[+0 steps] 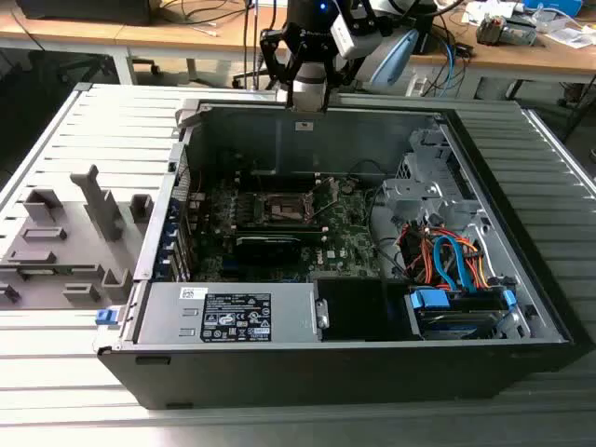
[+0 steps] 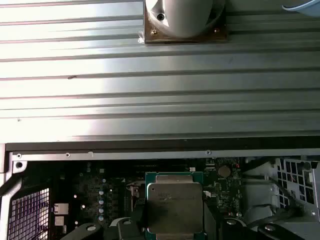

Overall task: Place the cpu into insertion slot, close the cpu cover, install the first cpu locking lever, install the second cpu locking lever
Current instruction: 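Place the cpu into insertion slot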

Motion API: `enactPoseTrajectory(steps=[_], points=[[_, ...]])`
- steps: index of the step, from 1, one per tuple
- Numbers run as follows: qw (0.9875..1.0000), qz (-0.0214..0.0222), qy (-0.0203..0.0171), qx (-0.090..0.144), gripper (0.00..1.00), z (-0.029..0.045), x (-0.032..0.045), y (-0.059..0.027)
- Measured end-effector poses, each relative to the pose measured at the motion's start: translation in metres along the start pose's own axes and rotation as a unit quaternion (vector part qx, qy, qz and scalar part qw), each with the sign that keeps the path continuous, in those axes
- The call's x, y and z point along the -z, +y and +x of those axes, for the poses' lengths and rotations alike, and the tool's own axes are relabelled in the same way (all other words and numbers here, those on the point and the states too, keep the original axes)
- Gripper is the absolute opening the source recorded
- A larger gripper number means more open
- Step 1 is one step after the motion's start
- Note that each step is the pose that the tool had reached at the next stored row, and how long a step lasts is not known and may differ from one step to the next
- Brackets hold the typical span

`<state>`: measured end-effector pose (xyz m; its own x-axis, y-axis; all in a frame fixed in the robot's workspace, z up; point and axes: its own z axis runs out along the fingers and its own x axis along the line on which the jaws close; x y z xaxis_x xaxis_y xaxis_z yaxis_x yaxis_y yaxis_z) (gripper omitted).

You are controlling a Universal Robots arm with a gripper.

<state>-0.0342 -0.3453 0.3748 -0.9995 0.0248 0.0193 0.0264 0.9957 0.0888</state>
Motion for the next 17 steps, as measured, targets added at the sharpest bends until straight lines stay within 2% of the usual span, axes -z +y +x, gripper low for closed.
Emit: enactPoseTrajectory(steps=[17], points=[[1.0,0.0,0.0,0.0,0.54,0.0006,-0.0004,-0.0064]])
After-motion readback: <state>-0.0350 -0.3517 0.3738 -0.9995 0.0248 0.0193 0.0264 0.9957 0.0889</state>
